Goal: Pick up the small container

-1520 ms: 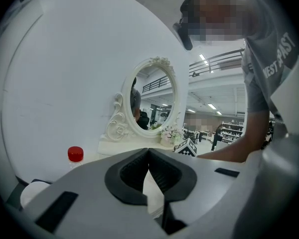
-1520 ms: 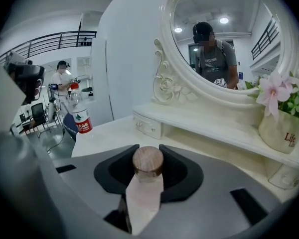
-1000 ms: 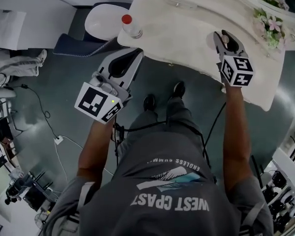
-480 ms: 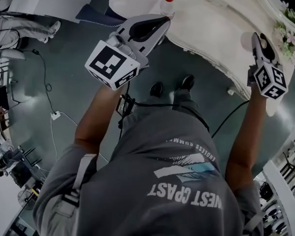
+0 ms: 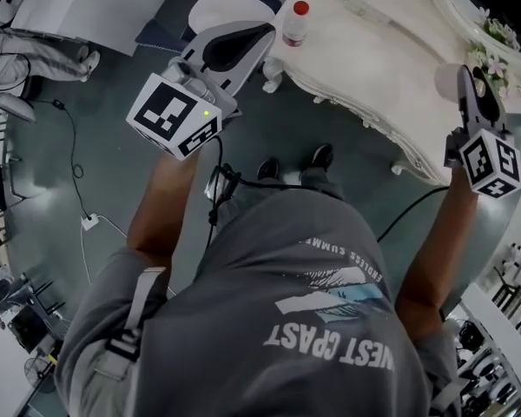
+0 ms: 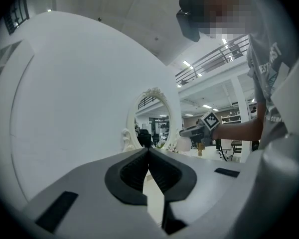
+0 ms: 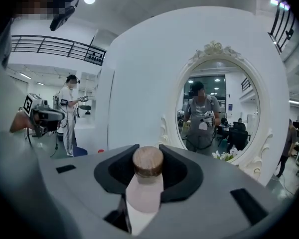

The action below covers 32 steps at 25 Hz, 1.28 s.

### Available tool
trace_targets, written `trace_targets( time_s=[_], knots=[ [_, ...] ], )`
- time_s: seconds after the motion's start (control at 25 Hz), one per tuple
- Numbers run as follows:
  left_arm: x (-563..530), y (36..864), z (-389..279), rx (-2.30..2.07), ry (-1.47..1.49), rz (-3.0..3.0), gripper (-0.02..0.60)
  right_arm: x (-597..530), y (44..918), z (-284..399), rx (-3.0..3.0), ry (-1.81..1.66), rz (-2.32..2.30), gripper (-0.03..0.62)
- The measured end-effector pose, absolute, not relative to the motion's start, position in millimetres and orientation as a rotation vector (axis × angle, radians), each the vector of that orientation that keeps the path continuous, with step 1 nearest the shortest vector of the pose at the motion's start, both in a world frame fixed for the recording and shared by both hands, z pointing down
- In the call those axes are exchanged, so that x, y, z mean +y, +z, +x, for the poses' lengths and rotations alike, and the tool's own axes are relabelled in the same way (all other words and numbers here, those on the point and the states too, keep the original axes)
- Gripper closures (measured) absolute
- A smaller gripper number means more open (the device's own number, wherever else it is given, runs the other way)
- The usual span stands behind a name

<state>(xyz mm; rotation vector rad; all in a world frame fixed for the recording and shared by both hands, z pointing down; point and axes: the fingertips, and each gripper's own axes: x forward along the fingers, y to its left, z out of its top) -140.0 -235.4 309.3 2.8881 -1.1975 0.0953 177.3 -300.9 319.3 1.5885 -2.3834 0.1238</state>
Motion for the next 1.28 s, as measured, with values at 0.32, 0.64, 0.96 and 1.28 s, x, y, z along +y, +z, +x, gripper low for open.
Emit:
trace_targets(
  time_s=[0.32,0.64,0.96,1.28],
  knots=[
    [-226,283,-145,-1.175,0.061,2.959,0.565,-268,273,176,-2.394,0.079,1.621,0.453],
    [-215,276,-142,-1.114,0.036,2.992,0.565,-239,255,174,-2.391,0.078,1.636,0.453],
    [-208,279,-137,-1.062,0.026,2.996,0.565,-211,244,180,-2.349,0.047,1.684,0.453],
    [-206,283,-137,-1.04,0.02,2.992,0.565,-191,241,191,-2.293,0.043,1.74,0.454]
  ],
)
